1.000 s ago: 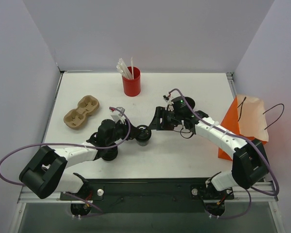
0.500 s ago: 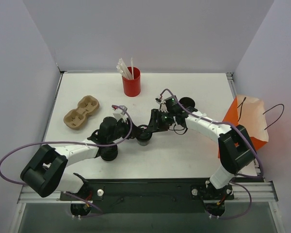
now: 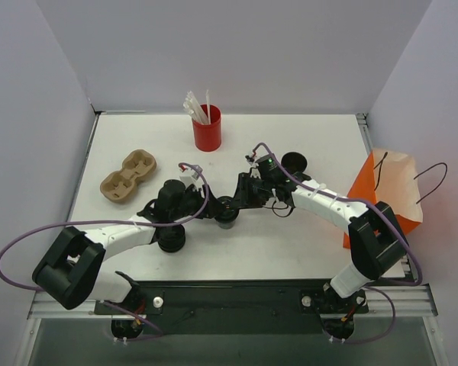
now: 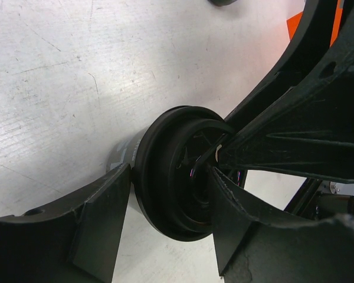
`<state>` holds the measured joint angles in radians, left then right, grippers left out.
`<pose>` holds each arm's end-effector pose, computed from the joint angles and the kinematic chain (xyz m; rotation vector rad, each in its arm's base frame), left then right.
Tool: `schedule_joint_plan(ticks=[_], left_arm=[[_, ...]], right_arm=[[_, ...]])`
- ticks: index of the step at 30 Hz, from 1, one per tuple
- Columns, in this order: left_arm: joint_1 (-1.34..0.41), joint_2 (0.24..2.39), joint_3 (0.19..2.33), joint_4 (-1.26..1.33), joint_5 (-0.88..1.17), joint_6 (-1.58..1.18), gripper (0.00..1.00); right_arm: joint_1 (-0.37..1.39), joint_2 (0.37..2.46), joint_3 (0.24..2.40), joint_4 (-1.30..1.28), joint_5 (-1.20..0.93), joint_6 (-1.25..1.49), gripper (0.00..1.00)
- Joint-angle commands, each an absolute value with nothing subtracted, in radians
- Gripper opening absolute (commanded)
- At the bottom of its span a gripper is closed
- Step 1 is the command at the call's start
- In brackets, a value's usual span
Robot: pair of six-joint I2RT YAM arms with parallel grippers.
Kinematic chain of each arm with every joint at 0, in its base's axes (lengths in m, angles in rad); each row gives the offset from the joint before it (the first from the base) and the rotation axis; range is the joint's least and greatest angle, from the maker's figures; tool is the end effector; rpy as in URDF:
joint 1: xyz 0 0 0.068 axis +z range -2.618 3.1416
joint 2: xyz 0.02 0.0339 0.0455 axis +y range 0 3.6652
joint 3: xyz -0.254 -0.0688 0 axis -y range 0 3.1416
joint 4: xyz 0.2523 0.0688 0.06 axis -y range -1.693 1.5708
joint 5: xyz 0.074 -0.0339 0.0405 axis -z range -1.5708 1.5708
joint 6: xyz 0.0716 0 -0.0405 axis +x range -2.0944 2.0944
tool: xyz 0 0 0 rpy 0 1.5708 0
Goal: Pack the takeout coffee
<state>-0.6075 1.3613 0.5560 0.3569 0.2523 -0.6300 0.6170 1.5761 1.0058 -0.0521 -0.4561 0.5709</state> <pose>0.2480 -0.1942 0.1595 0.1477 2.1584 -1.0091 0.2904 0.2447 0.2012 -0.3343 2.3451 1.1281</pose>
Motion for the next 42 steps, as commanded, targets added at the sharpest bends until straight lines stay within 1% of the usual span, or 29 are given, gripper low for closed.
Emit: schedule_joint_plan(ticks=[1,4,6,10,11,16,18,21,22,26,33,38,42], left_arm=[[-0.612,1.405,0.519,0.27,0.29,-0.618,0.63],[-0.612,1.459,0.523,0.279,0.275,-0.617,0.61],[-0.612,1.483,0.522,0.282,0.27,-0.612,0.57],[-0.612,1.526,0.511,0.287,0.256,-0.594,0.55],[-0.612,1.531,0.508,0.287,0.255,-0.591,0.54],[-0.612,1.551,0.517,0.267,0.255,-0.54,0.51],[-0.612,1.551,0.518,0.264,0.258,-0.525,0.51],[-0.612,1.557,0.52,0.259,0.259,-0.509,0.51],[-0.612,1.557,0.52,0.259,0.261,-0.506,0.5],[-0.612,1.562,0.518,0.27,0.271,-0.494,0.51],[-0.612,1.588,0.535,0.278,0.29,-0.472,0.51],[-0.612,1.594,0.537,0.278,0.288,-0.469,0.51],[-0.612,1.603,0.532,0.287,0.287,-0.476,0.5]], right_arm=[[0.629,1.557,0.988,-0.077,-0.397,0.586,0.23],[0.63,1.552,0.985,-0.072,-0.406,0.591,0.23],[0.63,1.545,0.985,-0.075,-0.416,0.594,0.28],[0.614,1.5,0.996,-0.09,-0.442,0.598,0.38],[0.609,1.49,1.0,-0.097,-0.445,0.597,0.42],[0.581,1.421,0.999,-0.112,-0.465,0.588,0.48],[0.568,1.405,0.999,-0.121,-0.466,0.58,0.48],[0.532,1.393,0.986,-0.123,-0.48,0.566,0.45],[0.523,1.393,0.985,-0.123,-0.494,0.561,0.42],[0.474,1.414,0.985,-0.121,-0.534,0.526,0.36],[0.44,1.506,1.012,-0.126,-0.647,0.469,0.35],[0.44,1.554,1.015,-0.115,-0.666,0.454,0.34],[0.442,1.586,0.997,-0.087,-0.673,0.469,0.29]])
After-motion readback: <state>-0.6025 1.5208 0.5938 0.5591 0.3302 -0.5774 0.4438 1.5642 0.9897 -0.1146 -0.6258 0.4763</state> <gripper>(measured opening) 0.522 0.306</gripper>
